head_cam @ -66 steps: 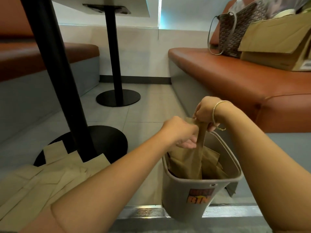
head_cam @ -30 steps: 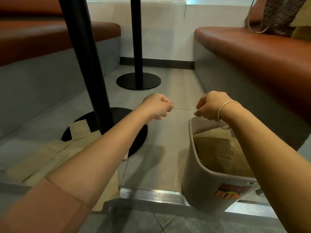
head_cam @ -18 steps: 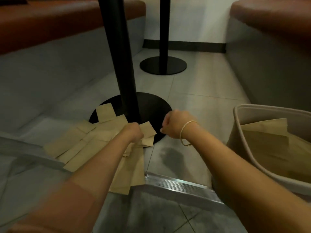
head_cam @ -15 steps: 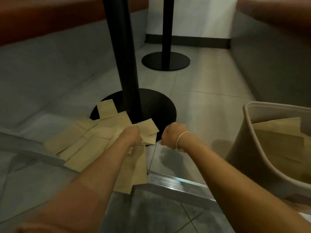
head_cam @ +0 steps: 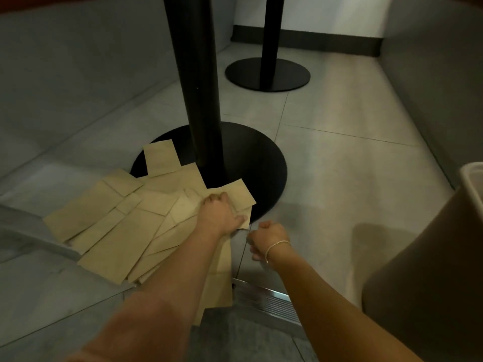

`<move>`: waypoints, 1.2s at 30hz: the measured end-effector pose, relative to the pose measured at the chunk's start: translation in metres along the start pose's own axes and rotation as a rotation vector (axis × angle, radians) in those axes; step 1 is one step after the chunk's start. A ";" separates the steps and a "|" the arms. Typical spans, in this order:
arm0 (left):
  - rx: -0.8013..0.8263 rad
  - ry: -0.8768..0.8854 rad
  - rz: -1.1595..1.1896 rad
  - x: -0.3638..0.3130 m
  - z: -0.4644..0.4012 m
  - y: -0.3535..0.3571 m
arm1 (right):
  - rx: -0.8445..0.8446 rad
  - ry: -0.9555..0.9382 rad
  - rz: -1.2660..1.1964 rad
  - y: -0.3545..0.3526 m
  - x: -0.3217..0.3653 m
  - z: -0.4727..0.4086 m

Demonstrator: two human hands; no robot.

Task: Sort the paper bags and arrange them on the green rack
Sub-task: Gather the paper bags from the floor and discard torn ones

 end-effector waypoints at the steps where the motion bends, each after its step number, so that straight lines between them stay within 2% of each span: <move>1: -0.029 0.004 0.011 -0.001 -0.002 0.003 | 0.022 0.061 -0.105 0.005 -0.001 -0.004; 4: -0.081 0.037 -0.007 -0.007 -0.005 0.002 | 0.040 0.149 -0.253 0.011 0.000 -0.009; 10: -0.125 0.153 -0.075 -0.017 -0.002 -0.001 | 0.027 0.205 -0.317 0.012 0.004 -0.007; 14: -0.073 0.084 0.047 -0.022 -0.002 -0.006 | 0.020 0.166 -0.281 0.007 0.012 0.001; 18: -0.021 -0.051 0.400 -0.022 0.001 -0.014 | -0.050 0.030 -0.197 -0.010 0.029 0.008; 23: -0.139 -0.030 0.662 -0.034 0.001 -0.046 | -0.266 -0.252 -0.046 -0.054 0.064 0.021; 27: -0.220 -0.058 0.852 -0.043 -0.003 -0.078 | -0.428 -0.402 -0.011 -0.089 0.093 0.044; 36: -0.471 -0.027 1.020 -0.086 0.031 -0.181 | -0.649 -0.736 0.012 -0.165 0.150 0.129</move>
Point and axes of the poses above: each hand's wrist, its own z-axis away from the middle knuckle, its own y-axis out of the palm, x = y × z, the point moved 3 cm from there along -z, towards the middle knuckle, and after that the axes turned 14 degrees about -x, right-handed, at the moved point
